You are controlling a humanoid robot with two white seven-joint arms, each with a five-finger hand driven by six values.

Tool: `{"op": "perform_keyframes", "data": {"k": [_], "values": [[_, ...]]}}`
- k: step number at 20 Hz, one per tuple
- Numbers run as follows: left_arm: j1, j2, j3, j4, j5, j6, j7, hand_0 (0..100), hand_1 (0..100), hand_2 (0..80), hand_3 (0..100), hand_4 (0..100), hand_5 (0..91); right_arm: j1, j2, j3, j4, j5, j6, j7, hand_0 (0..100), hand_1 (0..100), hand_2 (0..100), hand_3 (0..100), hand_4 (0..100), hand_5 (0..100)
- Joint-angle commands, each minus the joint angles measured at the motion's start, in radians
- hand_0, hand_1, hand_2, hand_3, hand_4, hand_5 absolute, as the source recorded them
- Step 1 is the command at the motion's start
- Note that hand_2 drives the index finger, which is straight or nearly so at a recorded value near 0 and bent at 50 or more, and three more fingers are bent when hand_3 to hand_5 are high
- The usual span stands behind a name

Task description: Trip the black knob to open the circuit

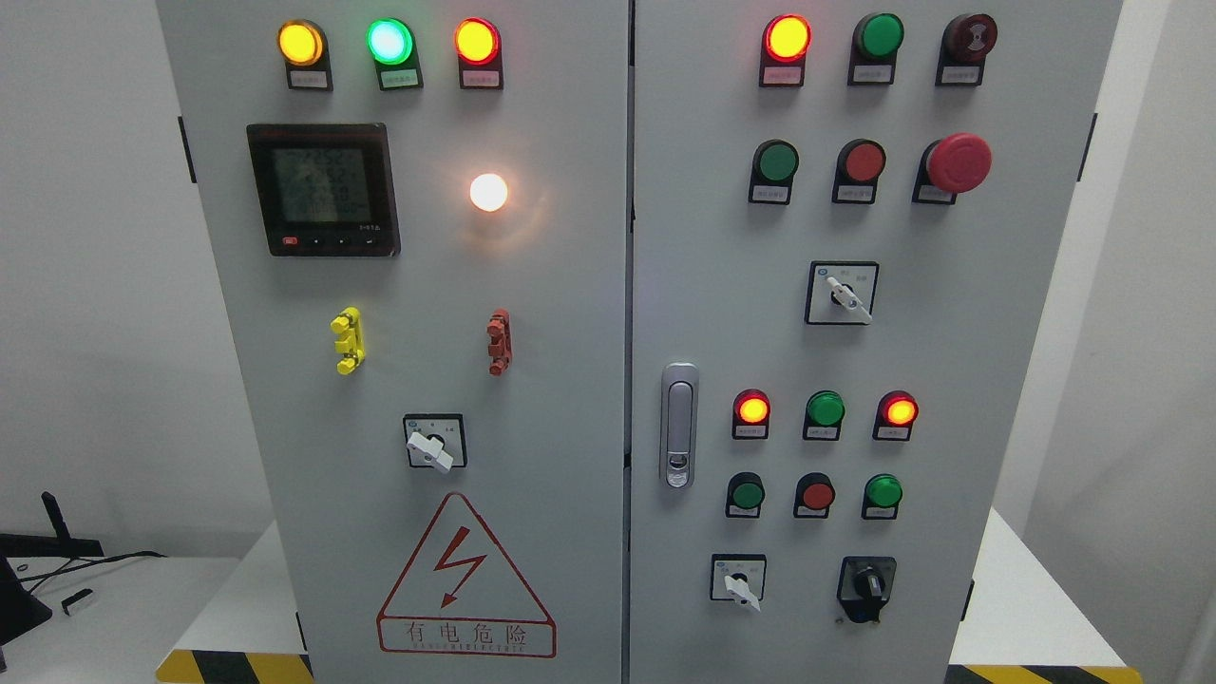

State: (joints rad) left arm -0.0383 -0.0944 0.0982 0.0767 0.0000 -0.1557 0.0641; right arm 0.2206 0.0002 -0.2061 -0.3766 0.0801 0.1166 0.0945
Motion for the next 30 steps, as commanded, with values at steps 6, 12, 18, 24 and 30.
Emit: {"op": "perform_keyframes", "data": {"k": [6, 12, 18, 24, 30], "values": [[0.0, -0.001, 0.0, 0.0, 0.005, -0.001, 0.0, 12, 39, 0.0, 0, 0, 0.0, 0.0, 0.014, -0.003, -0.001, -0.002, -0.006, 0.005, 33, 10, 0, 0, 0, 4], [0.0, -0.001, 0.0, 0.0, 0.005, -0.001, 0.0, 12, 39, 0.0, 0, 0, 0.0, 0.0, 0.014, -0.004, -0.008, -0.003, -0.006, 0.002, 33, 10, 0, 0, 0, 4], [0.0, 0.001, 0.0, 0.0, 0.005, -0.001, 0.0, 12, 39, 0.0, 0, 0, 0.0, 0.046, 0.024, 0.001, -0.138, -0.003, -0.049, -0.013, 33, 10, 0, 0, 0, 4], [0.0, -0.001, 0.0, 0.0, 0.005, -0.001, 0.0, 12, 39, 0.0, 0, 0, 0.0, 0.15, 0.031, 0.004, -0.321, -0.005, -0.208, -0.035, 33, 15, 0, 5, 15, 12], [0.0, 0.001, 0.0, 0.0, 0.005, -0.001, 0.0, 12, 39, 0.0, 0, 0, 0.0, 0.229, 0.032, -0.013, -0.346, -0.011, -0.604, -0.05, 36, 23, 6, 45, 41, 40]]}}
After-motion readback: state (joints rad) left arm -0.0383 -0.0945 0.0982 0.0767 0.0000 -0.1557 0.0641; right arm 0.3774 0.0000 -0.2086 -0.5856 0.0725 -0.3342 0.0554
